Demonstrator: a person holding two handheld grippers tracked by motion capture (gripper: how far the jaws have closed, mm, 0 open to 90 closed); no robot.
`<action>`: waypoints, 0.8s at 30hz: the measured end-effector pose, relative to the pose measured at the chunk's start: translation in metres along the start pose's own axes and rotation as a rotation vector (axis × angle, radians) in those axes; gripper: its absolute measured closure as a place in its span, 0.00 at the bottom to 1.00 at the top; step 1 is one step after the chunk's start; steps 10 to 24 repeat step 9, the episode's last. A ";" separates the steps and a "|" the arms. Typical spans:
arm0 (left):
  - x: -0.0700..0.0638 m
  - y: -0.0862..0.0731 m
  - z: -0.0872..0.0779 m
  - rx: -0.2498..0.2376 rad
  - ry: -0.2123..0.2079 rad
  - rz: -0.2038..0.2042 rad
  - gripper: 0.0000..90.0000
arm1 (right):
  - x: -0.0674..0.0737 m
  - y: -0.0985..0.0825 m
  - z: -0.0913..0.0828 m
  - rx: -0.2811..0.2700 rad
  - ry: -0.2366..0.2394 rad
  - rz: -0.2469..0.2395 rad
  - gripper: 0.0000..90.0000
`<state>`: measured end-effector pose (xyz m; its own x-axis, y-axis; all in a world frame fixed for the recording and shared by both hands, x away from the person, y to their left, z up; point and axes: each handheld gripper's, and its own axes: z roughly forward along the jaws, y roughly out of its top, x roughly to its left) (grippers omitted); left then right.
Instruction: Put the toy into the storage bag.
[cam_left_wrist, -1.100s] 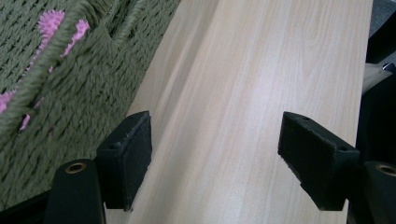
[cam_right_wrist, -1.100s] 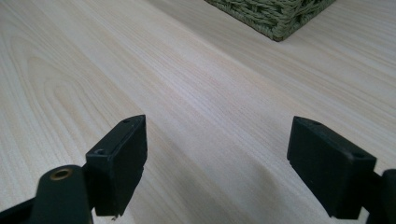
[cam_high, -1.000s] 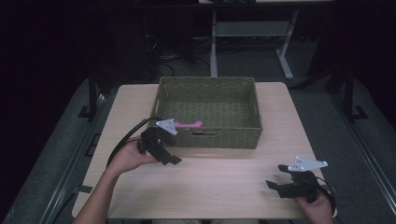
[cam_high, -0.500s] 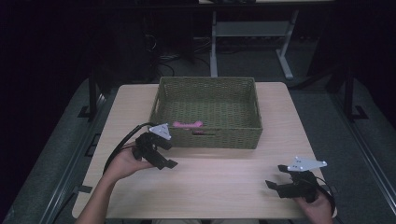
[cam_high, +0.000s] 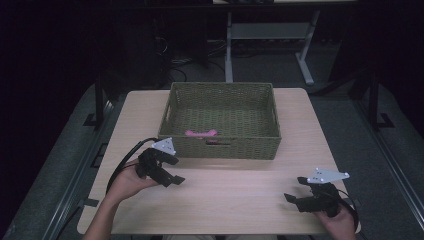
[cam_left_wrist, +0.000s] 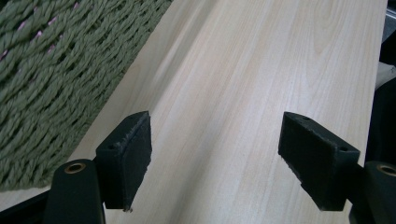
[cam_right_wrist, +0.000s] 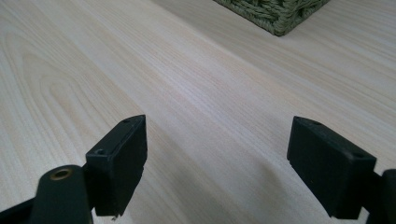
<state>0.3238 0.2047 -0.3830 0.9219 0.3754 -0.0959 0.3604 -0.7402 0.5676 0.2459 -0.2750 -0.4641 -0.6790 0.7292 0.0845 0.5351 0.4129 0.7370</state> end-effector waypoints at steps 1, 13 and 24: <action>0.000 -0.001 0.000 0.000 0.003 0.003 0.28 | 0.000 0.000 0.000 0.001 0.000 0.001 0.22; -0.005 -0.014 0.003 -0.008 0.025 -0.007 0.27 | 0.000 0.000 0.000 -0.002 0.002 0.002 0.22; -0.005 -0.014 0.003 -0.008 0.025 -0.007 0.27 | 0.000 0.000 0.000 -0.002 0.002 0.002 0.22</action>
